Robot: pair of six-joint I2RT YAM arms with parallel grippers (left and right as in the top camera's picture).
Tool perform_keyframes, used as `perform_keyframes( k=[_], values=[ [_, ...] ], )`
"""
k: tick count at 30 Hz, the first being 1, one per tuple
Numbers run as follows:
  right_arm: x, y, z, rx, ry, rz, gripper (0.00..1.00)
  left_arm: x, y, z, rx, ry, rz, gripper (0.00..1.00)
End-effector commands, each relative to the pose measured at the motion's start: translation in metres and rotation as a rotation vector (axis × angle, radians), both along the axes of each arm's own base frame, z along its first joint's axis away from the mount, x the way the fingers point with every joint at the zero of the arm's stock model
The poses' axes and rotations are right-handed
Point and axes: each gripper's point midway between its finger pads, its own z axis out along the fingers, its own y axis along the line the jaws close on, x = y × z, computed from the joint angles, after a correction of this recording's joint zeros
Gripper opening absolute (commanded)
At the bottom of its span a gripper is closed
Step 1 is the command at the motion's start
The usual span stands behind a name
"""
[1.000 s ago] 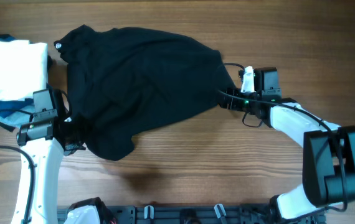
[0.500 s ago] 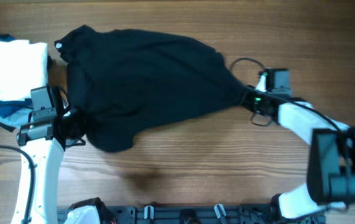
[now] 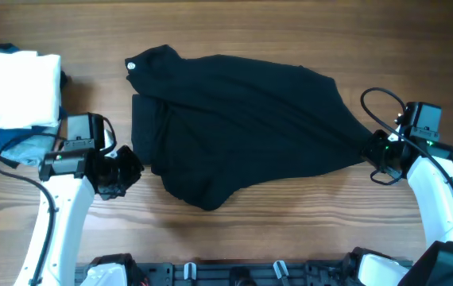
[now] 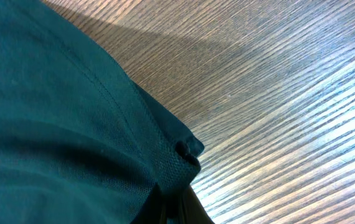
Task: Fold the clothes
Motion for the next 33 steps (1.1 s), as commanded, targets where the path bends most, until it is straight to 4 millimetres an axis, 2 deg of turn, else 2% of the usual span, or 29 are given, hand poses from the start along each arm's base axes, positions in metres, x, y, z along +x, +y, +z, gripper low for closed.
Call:
perform_keyframes(
  k=[1,2,6,9,12,15,17,18,21,25,28,29,30,31,32,33],
  values=[
    [0.001,-0.005,0.004,-0.030,-0.009,0.010,0.04,-0.011,-0.022,-0.003,-0.022,0.037,-0.095,0.53],
    [0.001,-0.005,0.004,-0.030,-0.009,0.010,0.04,-0.016,-0.026,-0.008,-0.022,0.053,-0.116,0.57],
    [0.001,-0.005,0.004,-0.030,-0.012,0.010,0.04,-0.032,-0.046,-0.036,-0.023,0.105,-0.192,0.60],
    [0.002,-0.003,0.004,-0.020,-0.015,0.013,0.04,-0.036,-0.057,-0.049,-0.040,0.114,-0.210,0.60],
    [0.002,-0.003,0.004,-0.020,-0.016,0.013,0.04,-0.029,-0.078,-0.054,-0.097,0.085,-0.269,0.57],
    [0.002,-0.003,0.004,-0.021,-0.016,0.014,0.04,-0.019,-0.089,-0.051,-0.110,0.027,-0.306,0.55],
    [0.002,-0.003,0.004,-0.021,-0.016,0.014,0.04,-0.022,-0.093,-0.051,-0.111,0.037,-0.318,0.53],
    [0.002,-0.003,0.004,-0.021,-0.015,0.014,0.04,-0.031,-0.094,-0.053,-0.110,0.073,-0.306,0.53],
    [0.003,-0.003,0.004,-0.022,-0.018,0.014,0.04,-0.045,-0.099,-0.059,-0.107,0.123,-0.305,0.55],
    [0.002,-0.003,0.004,-0.022,-0.017,0.014,0.04,-0.054,-0.102,-0.063,-0.105,0.154,-0.297,0.57],
    [0.002,-0.003,0.004,-0.022,-0.016,0.014,0.04,-0.055,-0.097,-0.069,-0.078,0.160,-0.268,0.57],
    [0.002,-0.003,0.004,-0.021,-0.016,0.014,0.04,-0.050,-0.094,-0.070,-0.059,0.139,-0.262,0.56],
    [0.002,-0.003,0.004,-0.021,-0.016,0.014,0.04,-0.045,-0.095,-0.069,-0.060,0.119,-0.263,0.50],
    [0.002,-0.003,0.004,-0.021,-0.015,0.014,0.04,-0.037,-0.099,-0.068,-0.068,0.081,-0.265,0.15],
    [0.002,-0.003,0.004,-0.021,-0.016,0.014,0.04,-0.029,-0.101,-0.066,-0.076,0.046,-0.266,0.04],
    [0.002,-0.003,0.004,-0.021,-0.015,0.014,0.04,-0.025,-0.103,-0.065,-0.080,0.027,-0.267,0.04]
  ],
)
